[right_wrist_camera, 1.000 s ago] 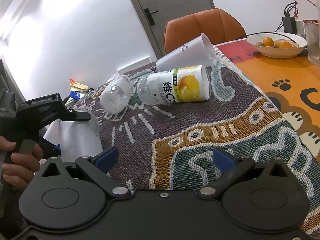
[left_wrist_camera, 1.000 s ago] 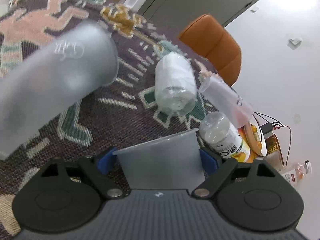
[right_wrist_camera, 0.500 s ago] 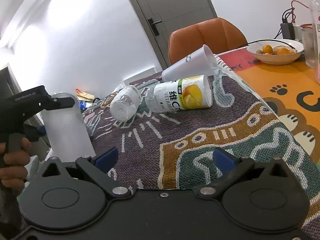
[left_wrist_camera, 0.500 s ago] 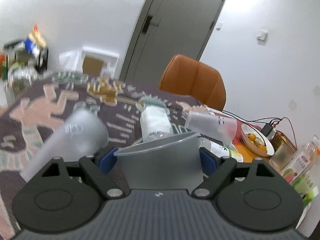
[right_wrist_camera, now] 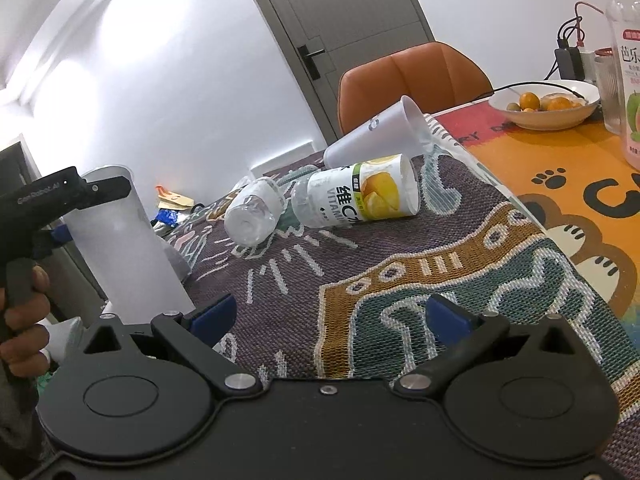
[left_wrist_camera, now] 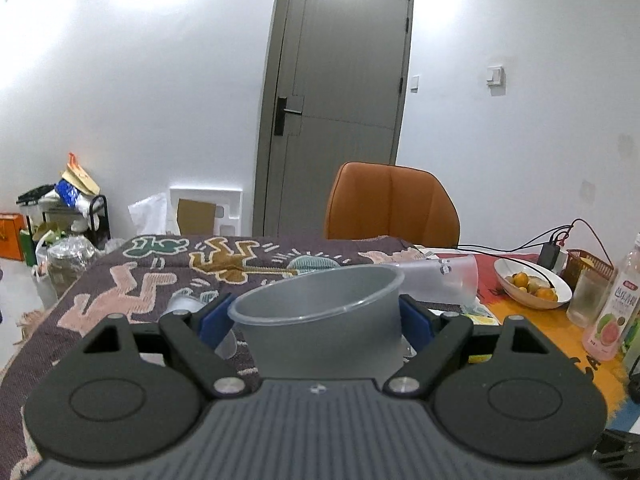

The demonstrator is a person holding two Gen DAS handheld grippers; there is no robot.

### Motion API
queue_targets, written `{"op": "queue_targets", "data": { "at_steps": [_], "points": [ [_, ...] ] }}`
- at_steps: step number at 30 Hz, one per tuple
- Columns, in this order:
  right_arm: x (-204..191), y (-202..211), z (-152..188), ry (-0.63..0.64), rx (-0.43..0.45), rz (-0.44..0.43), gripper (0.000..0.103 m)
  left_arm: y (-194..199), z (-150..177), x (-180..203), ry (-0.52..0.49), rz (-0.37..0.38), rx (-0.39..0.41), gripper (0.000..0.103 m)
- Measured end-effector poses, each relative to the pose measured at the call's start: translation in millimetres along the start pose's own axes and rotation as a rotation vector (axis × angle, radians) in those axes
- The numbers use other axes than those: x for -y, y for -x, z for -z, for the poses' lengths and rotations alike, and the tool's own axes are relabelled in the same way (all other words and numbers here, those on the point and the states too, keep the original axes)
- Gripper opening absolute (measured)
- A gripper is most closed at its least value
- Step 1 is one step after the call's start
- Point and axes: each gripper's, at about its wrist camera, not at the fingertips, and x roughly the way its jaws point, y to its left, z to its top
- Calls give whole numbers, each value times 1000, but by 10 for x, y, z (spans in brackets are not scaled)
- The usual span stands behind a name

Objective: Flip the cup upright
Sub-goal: 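Rotate the held cup with the left gripper until its rim faces up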

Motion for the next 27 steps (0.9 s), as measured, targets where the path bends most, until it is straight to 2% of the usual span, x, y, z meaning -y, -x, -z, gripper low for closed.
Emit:
{"op": "queue_targets", "data": {
  "at_steps": [8, 24, 27],
  "points": [
    [6, -54, 0, -9, -10, 5, 103, 34, 29, 97, -103, -49, 72, 85],
    [-2, -89, 20, -9, -21, 7, 103, 83, 43, 217, -175, -51, 99, 85],
    [-10, -79, 30, -5, -22, 1, 103, 65, 80, 257, -189, -43, 72, 85]
  ]
}}
